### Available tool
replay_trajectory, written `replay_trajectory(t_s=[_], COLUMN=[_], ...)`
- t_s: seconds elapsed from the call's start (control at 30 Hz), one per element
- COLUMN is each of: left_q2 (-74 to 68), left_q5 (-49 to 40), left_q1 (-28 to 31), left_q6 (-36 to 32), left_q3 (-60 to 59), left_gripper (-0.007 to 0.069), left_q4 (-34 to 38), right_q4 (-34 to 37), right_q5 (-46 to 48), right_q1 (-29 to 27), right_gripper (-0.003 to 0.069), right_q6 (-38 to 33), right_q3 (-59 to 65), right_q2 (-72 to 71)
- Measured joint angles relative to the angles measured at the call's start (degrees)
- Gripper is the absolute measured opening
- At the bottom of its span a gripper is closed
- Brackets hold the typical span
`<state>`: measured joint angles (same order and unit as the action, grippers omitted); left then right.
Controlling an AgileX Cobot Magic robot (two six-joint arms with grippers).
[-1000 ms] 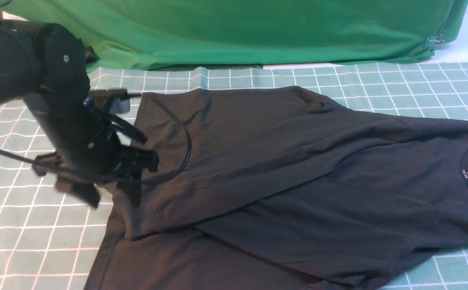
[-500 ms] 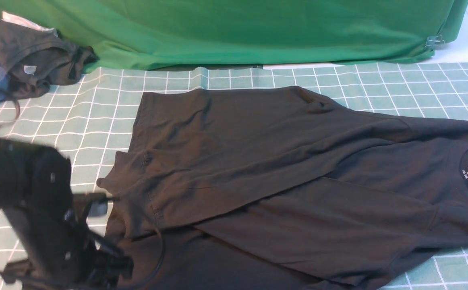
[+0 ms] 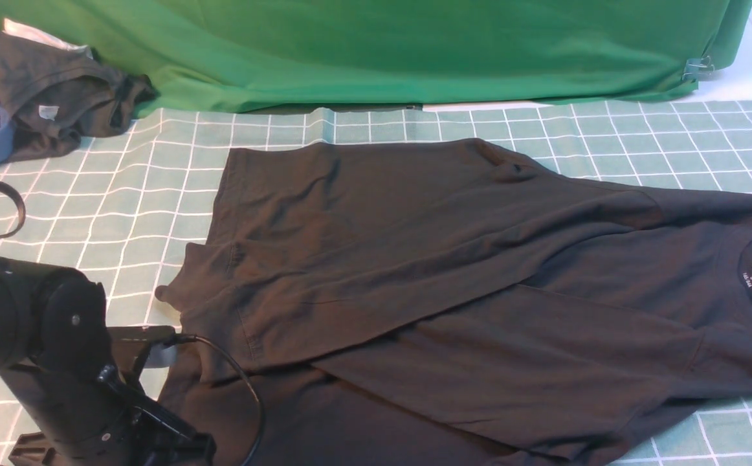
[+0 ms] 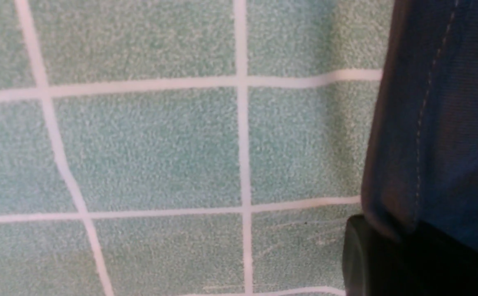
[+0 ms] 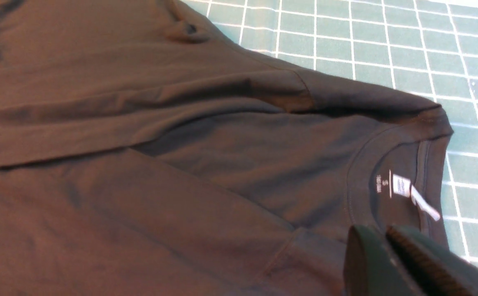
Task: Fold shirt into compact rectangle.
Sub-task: 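Grasp the near edge of the shirt at its hem and shoulder corners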
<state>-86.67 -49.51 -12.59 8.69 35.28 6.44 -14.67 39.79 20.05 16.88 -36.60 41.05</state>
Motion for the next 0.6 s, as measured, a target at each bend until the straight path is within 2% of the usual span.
replay_trajectory(t_s=[0.17,0.27,0.4,0.43,0.47,0.5,0.6], left_q2=[2.07,9.43,17.19,19.89,19.89,22.82,25.19], left_q5=[-1.82,-3.97,-5.99,-6.88,-7.02,-8.49,-10.44], left_q1=[0.00,0.00,0.00,0.00,0.00,0.00,0.00], left_q6=[-0.18,-0.13,0.14,0.45,0.45,1.22,1.60], left_q3=[0.25,0.35,0.36,0.36,0.36,0.36,0.36], left_gripper=[0.0011,0.0011,0.0010,0.0010,0.0010,0.0010,0.0010], left_q4=[-0.71,-1.56,-1.80,-1.86,-1.86,-1.86,-1.86], right_q4=[1.98,8.38,16.93,21.15,21.78,26.88,30.73], right_q5=[11.31,18.63,20.17,20.17,20.17,20.04,19.43], right_q1=[0.00,0.00,0.00,0.00,0.00,0.00,0.00], right_gripper=[0.0057,0.0055,0.0040,0.0038,0.0038,0.0050,0.0097], right_q6=[-2.43,-8.93,-15.48,-17.64,-18.02,-20.96,-23.13], right_q3=[-2.10,-4.82,-6.10,-6.16,-6.16,-6.16,-6.16], right_q2=[2.84,7.32,13.10,15.35,15.73,19.30,23.27])
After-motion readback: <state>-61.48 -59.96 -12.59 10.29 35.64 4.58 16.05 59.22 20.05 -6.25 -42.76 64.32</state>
